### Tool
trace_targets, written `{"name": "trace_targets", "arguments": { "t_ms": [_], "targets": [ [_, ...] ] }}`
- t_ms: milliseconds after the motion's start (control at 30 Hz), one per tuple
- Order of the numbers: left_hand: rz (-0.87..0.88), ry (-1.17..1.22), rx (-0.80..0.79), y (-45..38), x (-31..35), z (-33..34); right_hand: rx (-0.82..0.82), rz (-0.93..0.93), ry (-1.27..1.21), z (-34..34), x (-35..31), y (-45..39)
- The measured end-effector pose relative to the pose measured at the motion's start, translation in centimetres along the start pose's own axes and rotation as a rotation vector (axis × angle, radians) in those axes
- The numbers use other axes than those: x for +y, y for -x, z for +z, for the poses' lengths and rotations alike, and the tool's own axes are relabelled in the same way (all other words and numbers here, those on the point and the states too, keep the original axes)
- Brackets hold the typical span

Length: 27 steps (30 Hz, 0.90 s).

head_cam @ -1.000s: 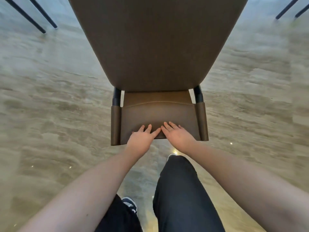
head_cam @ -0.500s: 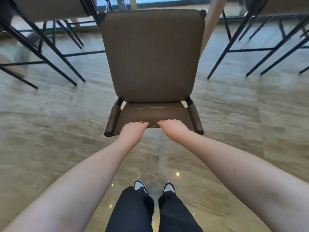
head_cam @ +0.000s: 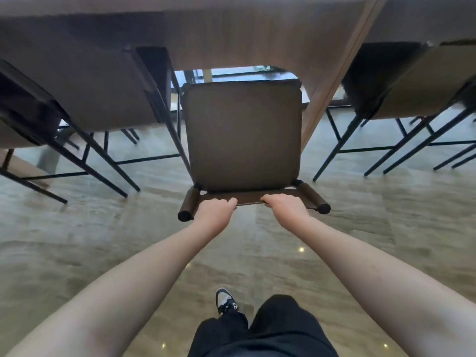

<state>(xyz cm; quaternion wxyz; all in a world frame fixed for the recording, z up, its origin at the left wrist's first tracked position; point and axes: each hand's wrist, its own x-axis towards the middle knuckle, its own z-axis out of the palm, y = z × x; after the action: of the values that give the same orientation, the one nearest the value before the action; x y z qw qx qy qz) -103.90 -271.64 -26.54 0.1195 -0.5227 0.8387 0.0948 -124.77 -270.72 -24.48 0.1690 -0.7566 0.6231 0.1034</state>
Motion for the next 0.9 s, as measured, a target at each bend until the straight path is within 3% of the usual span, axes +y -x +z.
{"name": "trace_targets", "arguments": {
  "t_ms": [300,600,900],
  "targets": [
    [-0.059,0.025,0.104,-9.9,-5.4,-8.0,0.200,0.010,-0.022,-8.5,3.1,-9.6],
    [-0.163,-0.046,0.172,-20.8,-10.8,-14.4,0.380,-0.141,-0.002,-15.5,6.6,-22.3],
    [-0.101,-0.063,0.184,-27.4,-14.3,-18.1,0.505,-0.229,0.059,-20.3,8.3,-27.6]
  ]
}}
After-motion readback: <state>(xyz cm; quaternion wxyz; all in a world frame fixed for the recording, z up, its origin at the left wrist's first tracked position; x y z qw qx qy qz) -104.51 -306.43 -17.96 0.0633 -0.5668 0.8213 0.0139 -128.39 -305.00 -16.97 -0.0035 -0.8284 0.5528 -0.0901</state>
